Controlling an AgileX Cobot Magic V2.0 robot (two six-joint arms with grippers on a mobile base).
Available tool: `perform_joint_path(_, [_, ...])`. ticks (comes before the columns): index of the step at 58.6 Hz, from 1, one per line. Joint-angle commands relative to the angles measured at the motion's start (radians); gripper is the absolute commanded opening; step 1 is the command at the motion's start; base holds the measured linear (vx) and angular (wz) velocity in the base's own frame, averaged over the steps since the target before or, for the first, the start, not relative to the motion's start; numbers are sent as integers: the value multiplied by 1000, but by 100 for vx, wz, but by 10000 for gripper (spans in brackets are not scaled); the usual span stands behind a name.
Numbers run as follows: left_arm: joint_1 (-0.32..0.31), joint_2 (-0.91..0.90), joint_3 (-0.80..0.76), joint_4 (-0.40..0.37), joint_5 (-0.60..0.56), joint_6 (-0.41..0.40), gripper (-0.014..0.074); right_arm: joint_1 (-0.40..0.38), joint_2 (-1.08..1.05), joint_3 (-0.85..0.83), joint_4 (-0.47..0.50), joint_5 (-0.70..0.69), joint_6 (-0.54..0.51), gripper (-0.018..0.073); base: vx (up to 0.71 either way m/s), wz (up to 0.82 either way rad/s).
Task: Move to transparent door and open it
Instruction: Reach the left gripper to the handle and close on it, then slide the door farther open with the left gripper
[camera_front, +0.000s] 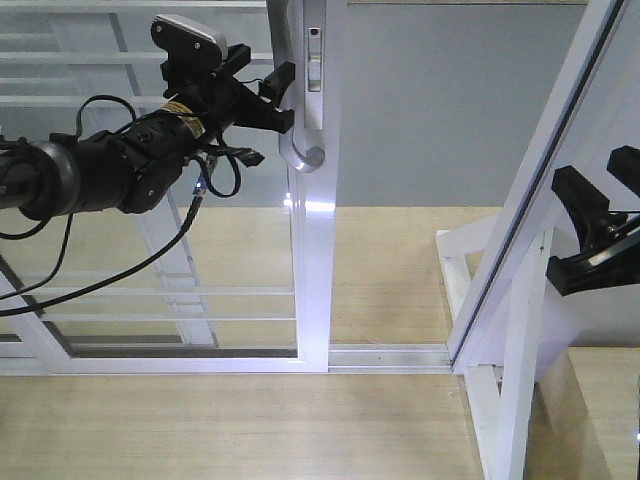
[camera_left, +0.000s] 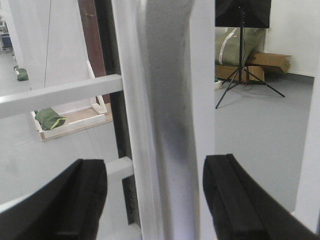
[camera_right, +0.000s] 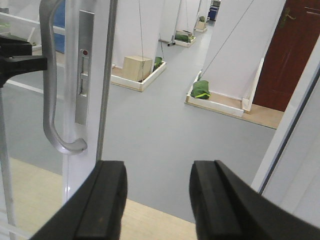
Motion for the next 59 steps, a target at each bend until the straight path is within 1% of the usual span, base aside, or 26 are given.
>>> perform_joint_path(1, [-12, -26, -81, -7, -58, -16, 538, -5, -3, -29, 3, -76, -7, 374, 0, 0])
perform_joint_path(9, [-22, -2, -139, -7, -17, -7, 538, -5, 9, -29, 3, -77, -7, 374, 0, 0])
perform_joint_path(15, [-22, 8, -153, -9, 9, -7, 538, -5, 20, -29, 3, -78, -7, 374, 0, 0])
perform_joint_path(20, [-22, 11, -153, -29, 36, -7, 533, -5, 33, -29, 3, -78, -7, 374, 0, 0])
perform_joint_path(23, [-22, 14, -153, -60, 57, 5, 530, -5, 38, -29, 3, -79, -7, 374, 0, 0])
perform_joint_path(32, [-13, 23, -153, -205, 45, 121, 516, -5, 43, -29, 3, -81, -7, 374, 0, 0])
perform_joint_path(35, [-12, 27, -153, -229, 15, 133, 515, -5, 43, -29, 3, -81, -7, 374, 0, 0])
perform_joint_path(38, [-10, 30, -153, -233, -5, 132, 515, -5, 43, -29, 3, -81, -7, 374, 0, 0])
perform_joint_path(44, [-10, 31, -153, -246, -6, 133, 515, -5, 43, -29, 3, -81, -7, 374, 0, 0])
perform_joint_path(54, [-7, 31, -153, -367, -6, 203, 509, -5, 43, -29, 3, -81, -7, 374, 0, 0])
perform_joint_path(59, [-2, 31, -153, -400, -5, 228, 498, -5, 43, -29, 3, -81, -7, 374, 0, 0])
